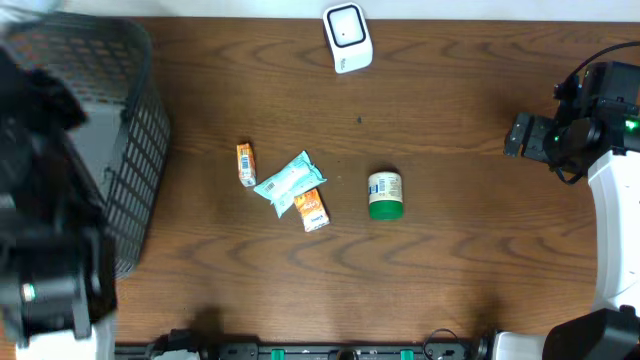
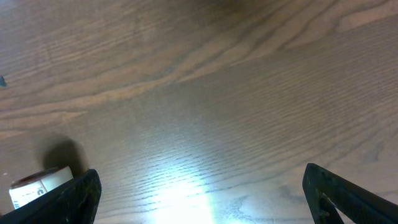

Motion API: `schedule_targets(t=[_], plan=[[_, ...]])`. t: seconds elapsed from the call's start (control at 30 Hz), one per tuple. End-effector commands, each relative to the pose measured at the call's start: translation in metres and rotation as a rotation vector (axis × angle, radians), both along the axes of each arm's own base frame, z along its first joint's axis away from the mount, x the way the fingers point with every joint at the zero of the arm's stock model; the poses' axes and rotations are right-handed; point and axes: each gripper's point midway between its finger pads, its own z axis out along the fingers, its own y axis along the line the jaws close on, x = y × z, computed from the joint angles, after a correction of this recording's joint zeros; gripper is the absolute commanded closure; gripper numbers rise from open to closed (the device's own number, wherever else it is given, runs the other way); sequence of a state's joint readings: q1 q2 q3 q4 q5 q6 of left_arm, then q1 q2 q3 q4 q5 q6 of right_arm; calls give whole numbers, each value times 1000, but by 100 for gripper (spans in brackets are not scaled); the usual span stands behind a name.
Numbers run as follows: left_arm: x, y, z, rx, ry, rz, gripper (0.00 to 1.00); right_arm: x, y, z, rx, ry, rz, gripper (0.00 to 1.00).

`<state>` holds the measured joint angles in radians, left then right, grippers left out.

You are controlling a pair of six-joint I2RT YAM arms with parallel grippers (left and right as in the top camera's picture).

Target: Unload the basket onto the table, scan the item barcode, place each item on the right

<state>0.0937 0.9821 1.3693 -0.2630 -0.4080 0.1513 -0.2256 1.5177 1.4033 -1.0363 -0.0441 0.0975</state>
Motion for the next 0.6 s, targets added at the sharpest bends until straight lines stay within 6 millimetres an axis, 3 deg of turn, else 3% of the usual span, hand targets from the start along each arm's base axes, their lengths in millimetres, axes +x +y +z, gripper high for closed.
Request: schedule_targets(t=[0.0, 0.13, 0.2, 0.27, 0.33, 0.37, 0.47, 0.57], plan=[[-13, -39, -1, -132, -55, -70, 93, 1, -2, 2, -13, -2, 4, 1], [-5, -90, -47, -194, 108, -155, 93, 1, -2, 2, -13, -2, 4, 1], [4, -133, -86, -208, 252, -246, 93, 1, -2, 2, -13, -2, 4, 1], [7, -157, -109, -213, 334, -286, 93, 1, -2, 2, -13, -2, 4, 1], [10, -192, -151, -195, 482, -319, 93, 1, -2, 2, -13, -2, 4, 1], [11, -199, -164, -187, 527, -319, 93, 1, -2, 2, -13, -2, 4, 1], [15, -238, -234, -153, 783, -357, 93, 1, -2, 2, -13, -3, 5, 1], [15, -270, -289, -185, 985, -431, 93, 1, -2, 2, -13, -2, 4, 1]])
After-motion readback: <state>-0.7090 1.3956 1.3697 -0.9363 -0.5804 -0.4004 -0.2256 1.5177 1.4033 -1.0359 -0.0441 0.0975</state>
